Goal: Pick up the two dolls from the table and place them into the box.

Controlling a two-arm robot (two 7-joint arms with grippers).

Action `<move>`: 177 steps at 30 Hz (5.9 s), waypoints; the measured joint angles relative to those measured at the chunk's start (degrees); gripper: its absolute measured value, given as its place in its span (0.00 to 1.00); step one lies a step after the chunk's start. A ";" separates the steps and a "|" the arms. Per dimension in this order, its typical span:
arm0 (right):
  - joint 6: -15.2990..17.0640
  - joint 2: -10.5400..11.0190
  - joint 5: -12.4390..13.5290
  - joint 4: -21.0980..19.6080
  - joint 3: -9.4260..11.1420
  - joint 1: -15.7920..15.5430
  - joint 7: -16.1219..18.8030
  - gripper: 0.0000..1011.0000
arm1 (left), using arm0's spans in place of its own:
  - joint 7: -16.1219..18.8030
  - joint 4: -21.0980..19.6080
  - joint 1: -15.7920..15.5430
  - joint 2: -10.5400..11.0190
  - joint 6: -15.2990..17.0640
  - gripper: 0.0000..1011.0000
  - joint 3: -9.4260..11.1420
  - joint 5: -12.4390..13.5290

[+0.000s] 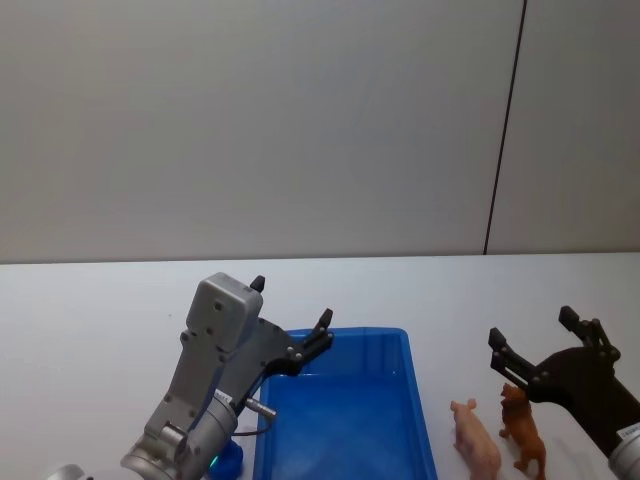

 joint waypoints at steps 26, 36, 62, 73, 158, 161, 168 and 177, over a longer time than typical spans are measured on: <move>8.49 1.74 2.57 1.64 1.51 -2.05 -1.45 0.99 | 0.00 0.00 0.00 0.00 0.00 0.99 0.00 0.00; 10.28 2.41 2.20 1.67 1.52 -3.84 -1.43 0.99 | 0.00 0.00 0.00 0.00 0.00 0.99 0.00 0.00; 8.55 2.68 0.55 3.87 1.43 -6.39 -0.77 0.99 | 0.00 0.00 0.00 0.00 0.00 0.99 0.00 0.00; 6.56 0.87 -1.60 8.86 0.74 -3.64 1.17 0.99 | 0.00 0.00 0.00 0.00 0.00 0.99 0.00 0.00; 8.57 -11.80 -11.12 17.26 -6.14 14.33 20.47 0.67 | 0.00 0.00 0.00 0.00 0.00 0.99 0.00 0.00; 8.57 -11.98 -11.44 17.68 -6.23 14.58 20.12 0.78 | 0.00 0.00 0.00 0.00 0.00 0.99 0.00 0.00; 8.22 -11.79 -12.19 17.07 -6.24 14.23 17.69 0.98 | -0.01 0.00 0.00 0.00 0.00 0.99 0.00 0.00; 8.14 -10.09 -12.90 13.37 -5.64 11.56 12.78 0.99 | -0.01 0.00 0.00 0.00 0.00 0.99 0.00 0.00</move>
